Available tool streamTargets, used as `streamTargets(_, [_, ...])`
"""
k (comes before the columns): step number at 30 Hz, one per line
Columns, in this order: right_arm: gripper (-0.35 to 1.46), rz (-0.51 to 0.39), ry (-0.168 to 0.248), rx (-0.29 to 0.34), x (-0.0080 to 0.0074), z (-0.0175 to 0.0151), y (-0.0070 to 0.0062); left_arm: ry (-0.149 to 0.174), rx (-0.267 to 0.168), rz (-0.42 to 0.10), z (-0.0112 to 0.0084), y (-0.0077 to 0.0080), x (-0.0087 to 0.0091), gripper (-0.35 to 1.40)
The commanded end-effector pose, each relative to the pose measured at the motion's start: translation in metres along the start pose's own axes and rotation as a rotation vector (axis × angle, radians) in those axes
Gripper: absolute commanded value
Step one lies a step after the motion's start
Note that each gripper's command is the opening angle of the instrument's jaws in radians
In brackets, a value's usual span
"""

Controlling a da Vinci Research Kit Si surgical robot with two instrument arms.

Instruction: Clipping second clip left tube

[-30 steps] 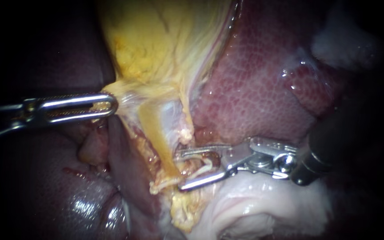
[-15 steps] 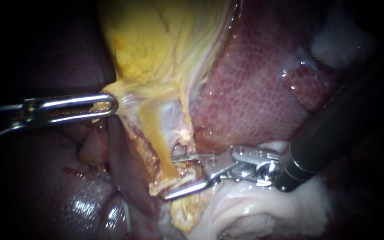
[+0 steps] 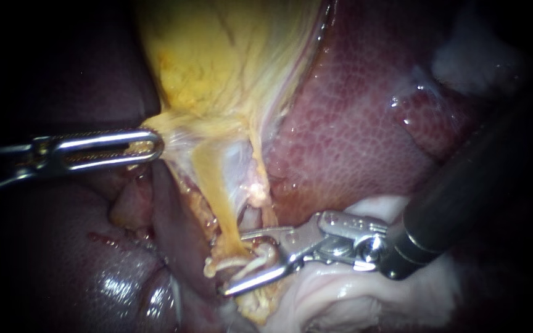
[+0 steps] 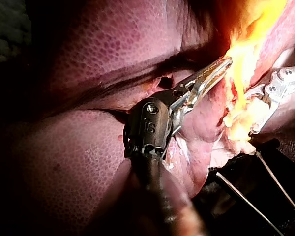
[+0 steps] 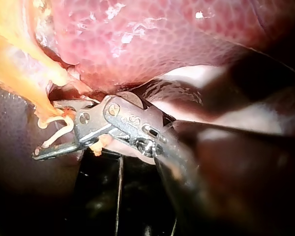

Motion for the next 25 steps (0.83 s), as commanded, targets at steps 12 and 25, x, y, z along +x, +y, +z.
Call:
streamTargets(12, [-0.35, 0.043, -0.089, 0.016, -0.0006, -0.0005, 0.0, 0.0, -0.001, 0.0, 0.0, 0.0, 0.0001, -0.35])
streamTargets(25, [-0.35, 0.042, -0.09, 0.017, -0.001, -0.0011, 0.0007, 0.0, -0.001, 0.0, 0.0, 0.0001, 0.0001, -0.35])
